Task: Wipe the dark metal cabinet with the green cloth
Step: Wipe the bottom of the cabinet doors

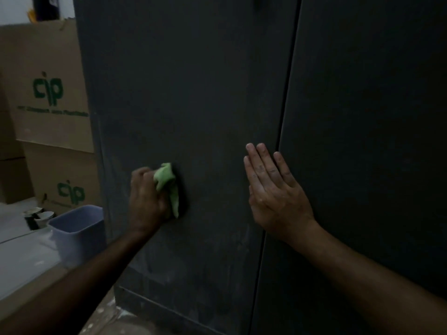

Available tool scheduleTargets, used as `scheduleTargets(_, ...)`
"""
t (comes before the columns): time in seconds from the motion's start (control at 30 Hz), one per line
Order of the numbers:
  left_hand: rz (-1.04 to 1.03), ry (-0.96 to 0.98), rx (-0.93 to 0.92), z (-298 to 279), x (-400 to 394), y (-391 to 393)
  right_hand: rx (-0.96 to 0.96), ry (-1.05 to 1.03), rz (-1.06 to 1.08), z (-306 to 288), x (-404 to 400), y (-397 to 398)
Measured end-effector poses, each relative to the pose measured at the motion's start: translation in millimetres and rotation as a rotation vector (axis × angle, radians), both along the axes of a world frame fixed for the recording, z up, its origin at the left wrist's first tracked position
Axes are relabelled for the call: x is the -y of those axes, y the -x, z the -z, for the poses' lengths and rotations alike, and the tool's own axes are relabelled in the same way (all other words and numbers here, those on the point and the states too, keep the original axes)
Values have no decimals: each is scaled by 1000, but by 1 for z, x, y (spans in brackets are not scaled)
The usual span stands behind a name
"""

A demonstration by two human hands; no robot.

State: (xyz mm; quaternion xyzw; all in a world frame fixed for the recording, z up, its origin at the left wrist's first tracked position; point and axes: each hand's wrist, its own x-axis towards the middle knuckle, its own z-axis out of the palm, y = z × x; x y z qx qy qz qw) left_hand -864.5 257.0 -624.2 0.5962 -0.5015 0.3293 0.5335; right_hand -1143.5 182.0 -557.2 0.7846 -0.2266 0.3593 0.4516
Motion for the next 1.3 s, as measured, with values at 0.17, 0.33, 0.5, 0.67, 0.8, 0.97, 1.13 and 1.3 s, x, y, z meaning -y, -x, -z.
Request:
scheduleTargets(0.17,-280,196,-694,-78,2,-93,74,-11,24,5,-3,-9)
scheduleTargets(0.33,-95,190,-208,-96,9,-54,191,-80,37,12,-13,-27)
scheduleTargets(0.5,-132,65,-234,-45,-5,-70,184,-53,49,13,-8,-25)
scheduleTargets(0.67,-314,278,-668,-134,10,-114,214,-72,58,16,-9,-30)
scheduleTargets(0.8,-36,143,-67,-60,15,-63,218,-76,42,16,-9,-31)
scheduleTargets(0.97,-171,69,-357,-22,1,-108,222,-65,26,16,-9,-30)
scheduleTargets(1.13,-237,221,-438,-103,19,-85,235,-76,11,17,-10,-30)
scheduleTargets(1.3,-23,-2,16,10,4,-36,197,-83,13,15,-10,-27)
